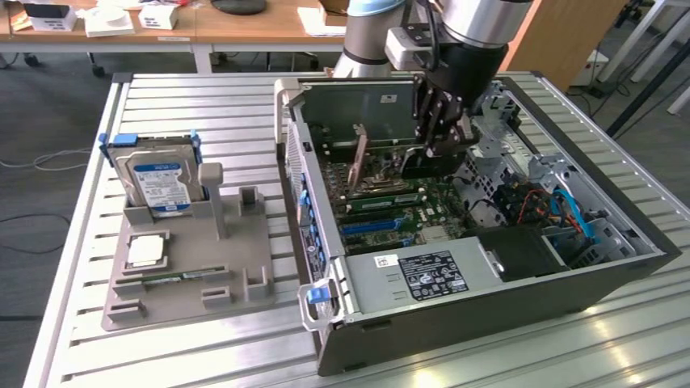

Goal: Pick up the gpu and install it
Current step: 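Insert the gpu into the slot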

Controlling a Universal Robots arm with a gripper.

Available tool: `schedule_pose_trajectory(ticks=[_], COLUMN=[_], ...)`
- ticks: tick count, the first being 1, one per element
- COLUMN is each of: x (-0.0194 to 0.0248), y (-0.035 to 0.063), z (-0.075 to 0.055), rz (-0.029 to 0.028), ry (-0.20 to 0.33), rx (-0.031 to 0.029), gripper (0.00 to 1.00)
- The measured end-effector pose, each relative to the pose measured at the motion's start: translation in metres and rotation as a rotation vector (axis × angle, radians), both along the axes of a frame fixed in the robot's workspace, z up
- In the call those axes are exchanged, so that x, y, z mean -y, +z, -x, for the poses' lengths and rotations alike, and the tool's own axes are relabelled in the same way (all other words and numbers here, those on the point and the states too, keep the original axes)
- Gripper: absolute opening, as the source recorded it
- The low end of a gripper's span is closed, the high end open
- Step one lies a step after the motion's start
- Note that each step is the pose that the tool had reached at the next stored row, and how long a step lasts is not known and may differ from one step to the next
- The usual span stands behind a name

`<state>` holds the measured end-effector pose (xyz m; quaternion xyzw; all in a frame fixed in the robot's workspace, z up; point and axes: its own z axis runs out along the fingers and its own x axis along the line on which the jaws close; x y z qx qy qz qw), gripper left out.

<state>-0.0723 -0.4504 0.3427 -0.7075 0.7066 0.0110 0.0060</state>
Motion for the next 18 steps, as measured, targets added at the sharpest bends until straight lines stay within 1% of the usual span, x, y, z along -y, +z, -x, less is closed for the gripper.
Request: schedule_pose_trajectory(ticks=[3, 5, 8, 9, 18], x=[0.0000, 0.0000, 0.0000, 0.0000, 0.0000], y=[-0.0002, -0.0023, -0.0077, -0.0148, -0.0152], z=[0.003, 0.004, 0.005, 0.006, 0.013], rz=[0.0000, 0.0000, 0.0000, 0.0001, 0.0001], ry=[0.000, 0.000, 0.000, 0.000, 0.000], rx=[0.0001, 0.0001, 0.0005, 0.0008, 0.0014], gripper=[0.27, 0.27, 0.27, 0.27, 0.27])
